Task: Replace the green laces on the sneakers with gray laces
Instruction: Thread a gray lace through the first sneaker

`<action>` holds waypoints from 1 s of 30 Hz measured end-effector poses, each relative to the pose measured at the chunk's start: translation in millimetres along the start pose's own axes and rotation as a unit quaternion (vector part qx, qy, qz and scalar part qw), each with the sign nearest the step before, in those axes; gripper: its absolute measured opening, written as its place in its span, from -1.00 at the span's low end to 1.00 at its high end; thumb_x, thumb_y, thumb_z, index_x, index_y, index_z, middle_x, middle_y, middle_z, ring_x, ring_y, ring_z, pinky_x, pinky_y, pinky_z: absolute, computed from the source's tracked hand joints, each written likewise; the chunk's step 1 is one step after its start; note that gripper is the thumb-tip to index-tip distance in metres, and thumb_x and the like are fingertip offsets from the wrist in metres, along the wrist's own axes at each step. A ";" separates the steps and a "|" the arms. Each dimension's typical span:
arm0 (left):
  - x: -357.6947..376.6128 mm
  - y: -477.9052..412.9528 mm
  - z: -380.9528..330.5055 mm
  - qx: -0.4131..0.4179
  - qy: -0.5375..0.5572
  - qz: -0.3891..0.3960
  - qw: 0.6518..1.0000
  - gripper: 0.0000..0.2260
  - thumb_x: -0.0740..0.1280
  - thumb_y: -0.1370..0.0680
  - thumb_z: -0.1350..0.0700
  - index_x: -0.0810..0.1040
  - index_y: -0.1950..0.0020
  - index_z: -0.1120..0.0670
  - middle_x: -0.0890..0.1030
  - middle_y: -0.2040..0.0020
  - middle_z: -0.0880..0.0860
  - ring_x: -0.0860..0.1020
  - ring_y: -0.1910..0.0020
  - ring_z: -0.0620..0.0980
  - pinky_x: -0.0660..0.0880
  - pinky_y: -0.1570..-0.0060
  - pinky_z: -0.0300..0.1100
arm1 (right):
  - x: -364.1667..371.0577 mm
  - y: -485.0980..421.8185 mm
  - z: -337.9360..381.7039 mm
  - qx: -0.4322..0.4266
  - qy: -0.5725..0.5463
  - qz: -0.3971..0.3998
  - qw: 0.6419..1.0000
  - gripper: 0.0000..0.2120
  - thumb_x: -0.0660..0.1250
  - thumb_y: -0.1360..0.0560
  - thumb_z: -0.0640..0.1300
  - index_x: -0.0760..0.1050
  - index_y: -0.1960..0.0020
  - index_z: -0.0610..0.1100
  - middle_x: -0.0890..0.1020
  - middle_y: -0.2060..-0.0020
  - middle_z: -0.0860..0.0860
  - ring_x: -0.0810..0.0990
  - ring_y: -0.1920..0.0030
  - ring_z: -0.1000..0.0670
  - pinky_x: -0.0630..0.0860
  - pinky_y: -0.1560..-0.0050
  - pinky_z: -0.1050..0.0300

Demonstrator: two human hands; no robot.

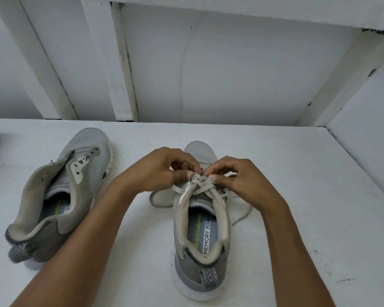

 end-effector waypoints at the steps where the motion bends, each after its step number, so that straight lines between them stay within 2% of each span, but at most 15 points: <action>1: -1.7 0.1 -0.3 0.001 0.002 -0.014 1.000 -0.79 0.47 -0.52 0.18 0.68 0.08 -0.17 0.65 0.13 -0.01 0.59 0.17 0.04 0.57 0.09 -0.02 | 1.2 -1.0 -0.3 0.003 0.001 0.000 1.000 -0.87 0.48 -0.47 -0.25 0.69 0.11 -0.02 0.69 0.15 0.03 0.59 0.16 0.05 0.57 0.13 0.18; 4: -1.1 -0.8 1.4 -0.009 -0.013 -0.029 0.999 -0.81 0.41 -0.56 0.18 0.66 0.10 -0.12 0.64 0.17 -0.11 0.57 0.26 -0.10 0.58 0.15 -0.03 | 3.7 -2.6 0.7 0.004 0.014 -0.001 1.000 -0.90 0.44 -0.50 -0.25 0.64 0.13 -0.07 0.66 0.22 0.00 0.56 0.24 0.11 0.57 0.14 0.12; 7: 4.1 3.2 10.6 -0.067 0.036 0.015 0.997 -0.88 0.31 -0.62 0.18 0.58 0.09 0.03 0.59 0.29 -0.12 0.54 0.29 -0.13 0.55 0.14 -0.03 | 3.1 0.2 -0.7 0.010 0.014 0.020 1.000 -0.87 0.32 -0.60 -0.22 0.56 0.12 -0.08 0.61 0.24 0.08 0.54 0.22 0.13 0.53 0.11 0.17; 10: 13.0 10.0 15.1 -0.120 0.151 0.082 0.978 -0.91 0.29 -0.49 0.13 0.52 0.12 0.15 0.56 0.22 0.04 0.52 0.18 -0.04 0.50 0.12 -0.10 | 4.0 3.7 -7.4 0.039 -0.022 0.043 0.998 -0.86 0.22 -0.65 -0.21 0.52 0.05 -0.12 0.63 0.21 0.14 0.58 0.16 0.15 0.51 0.07 0.15; 13: 13.9 9.7 14.1 -0.135 0.158 0.077 0.975 -0.86 0.26 -0.36 0.12 0.47 0.17 0.17 0.52 0.23 0.08 0.49 0.20 -0.02 0.47 0.13 -0.06 | 7.0 4.0 -8.7 0.047 -0.028 0.040 0.998 -0.86 0.17 -0.67 -0.21 0.48 0.01 -0.16 0.64 0.24 0.18 0.57 0.21 0.19 0.47 0.14 0.18; 15: 14.1 9.3 13.0 -0.129 0.135 0.071 0.980 -0.91 0.29 -0.36 0.17 0.44 0.17 0.14 0.53 0.24 0.06 0.50 0.25 -0.06 0.47 0.17 -0.11 | 6.1 3.7 -6.8 0.039 -0.034 0.023 0.998 -0.88 0.19 -0.66 -0.20 0.46 0.03 -0.13 0.60 0.23 0.11 0.56 0.22 0.14 0.46 0.14 0.11; 18: 7.3 7.7 13.8 -0.104 0.090 0.040 0.990 -0.85 0.35 -0.49 0.33 0.42 0.11 0.12 0.53 0.30 0.01 0.51 0.32 -0.08 0.49 0.25 -0.14 | 6.2 6.5 -5.3 0.037 -0.046 0.011 0.998 -0.92 0.28 -0.63 -0.18 0.42 0.04 -0.10 0.58 0.28 0.05 0.56 0.26 0.07 0.48 0.14 0.10; 21: 2.5 9.3 9.4 -0.089 0.065 0.035 0.993 -0.86 0.39 -0.56 0.21 0.47 0.15 0.15 0.59 0.36 -0.03 0.53 0.33 -0.09 0.49 0.28 -0.22 | 3.4 12.1 -1.8 0.034 -0.100 -0.002 0.994 -0.84 0.39 -0.55 -0.21 0.39 0.05 -0.14 0.65 0.29 0.00 0.60 0.27 0.06 0.51 0.19 0.21; 24: 3.9 11.0 -2.7 -0.054 0.082 0.053 0.994 -0.96 0.39 -0.57 0.21 0.61 0.06 0.16 0.61 0.26 0.14 0.55 0.27 -0.06 0.51 0.24 -0.22 | 3.3 15.7 3.6 0.010 -0.100 0.017 0.995 -0.92 0.42 -0.51 -0.29 0.56 0.04 -0.16 0.69 0.10 -0.09 0.62 0.13 0.05 0.54 0.12 0.22; 26: 5.4 11.4 -9.2 -0.033 0.086 0.061 0.994 -0.92 0.39 -0.57 0.25 0.67 -0.01 0.12 0.63 0.16 0.25 0.55 0.23 -0.03 0.52 0.20 -0.23 | 4.8 16.2 2.9 0.012 -0.073 0.025 0.997 -0.92 0.43 -0.50 -0.28 0.65 0.03 -0.15 0.71 0.07 -0.07 0.64 0.06 0.00 0.58 0.04 0.14; 28: 7.0 11.0 -13.5 -0.023 0.072 0.063 0.995 -0.91 0.40 -0.56 0.24 0.69 -0.02 0.11 0.65 0.13 0.24 0.56 0.22 -0.05 0.53 0.19 -0.24 | 6.2 15.5 3.5 0.016 -0.063 0.023 0.998 -0.90 0.43 -0.50 -0.27 0.67 0.01 -0.15 0.71 0.07 -0.05 0.65 0.03 -0.02 0.61 -0.01 0.11; 30: 5.9 10.2 -14.5 -0.020 0.064 0.056 0.996 -0.94 0.42 -0.55 0.23 0.68 0.02 0.13 0.65 0.15 0.22 0.57 0.23 -0.06 0.55 0.17 -0.17 | 7.8 14.2 5.1 0.019 -0.049 0.020 0.998 -0.87 0.43 -0.50 -0.28 0.68 0.01 -0.10 0.71 0.07 -0.02 0.66 0.02 -0.03 0.62 -0.02 0.11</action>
Point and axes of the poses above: each hand's wrist, its own y-axis away from the middle knuckle, its own x-axis out of the palm, z = x × y, the point moved 10 cm from there along -y, towards the middle knuckle
